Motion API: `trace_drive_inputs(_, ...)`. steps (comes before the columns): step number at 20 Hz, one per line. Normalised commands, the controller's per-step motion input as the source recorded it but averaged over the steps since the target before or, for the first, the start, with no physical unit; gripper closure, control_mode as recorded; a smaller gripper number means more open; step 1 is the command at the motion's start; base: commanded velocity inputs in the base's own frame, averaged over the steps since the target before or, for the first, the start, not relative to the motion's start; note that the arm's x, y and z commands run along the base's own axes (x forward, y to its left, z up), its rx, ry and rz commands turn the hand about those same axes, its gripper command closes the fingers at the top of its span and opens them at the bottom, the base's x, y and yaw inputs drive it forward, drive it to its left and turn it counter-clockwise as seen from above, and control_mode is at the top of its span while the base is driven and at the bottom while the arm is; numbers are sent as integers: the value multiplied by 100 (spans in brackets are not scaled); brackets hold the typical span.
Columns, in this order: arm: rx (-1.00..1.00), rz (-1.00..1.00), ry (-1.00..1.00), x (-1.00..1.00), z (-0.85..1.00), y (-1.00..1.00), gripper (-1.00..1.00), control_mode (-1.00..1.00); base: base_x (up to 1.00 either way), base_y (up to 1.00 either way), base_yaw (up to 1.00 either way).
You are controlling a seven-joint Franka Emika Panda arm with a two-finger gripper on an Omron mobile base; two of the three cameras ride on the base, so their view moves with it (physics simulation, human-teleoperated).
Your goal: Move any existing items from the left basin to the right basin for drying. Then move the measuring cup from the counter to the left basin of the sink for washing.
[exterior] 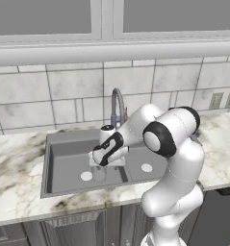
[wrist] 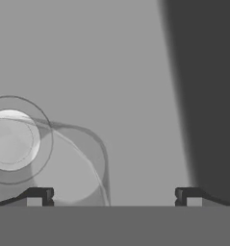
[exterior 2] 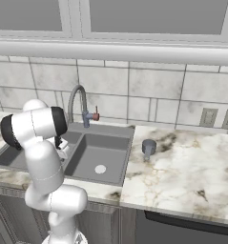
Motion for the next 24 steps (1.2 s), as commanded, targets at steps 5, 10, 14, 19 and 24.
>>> trace_drive_inputs(5, 0, 0, 1, 0, -21, 3, 100, -100, 0, 0, 0)
trace_drive_inputs(10, 0, 0, 2, 0, -17, 0, 100, -100, 0, 0, 0)
trace_drive_inputs(14, 0, 0, 0, 0, -1, 1, 100, -100, 0, 0, 0)
trace_drive_inputs(19, 0, 0, -6, -2, 8, 3, 100, -100, 0, 0, 0)
trace_drive_inputs(24, 0, 0, -8, -5, 46, 0, 100, -100, 0, 0, 0)
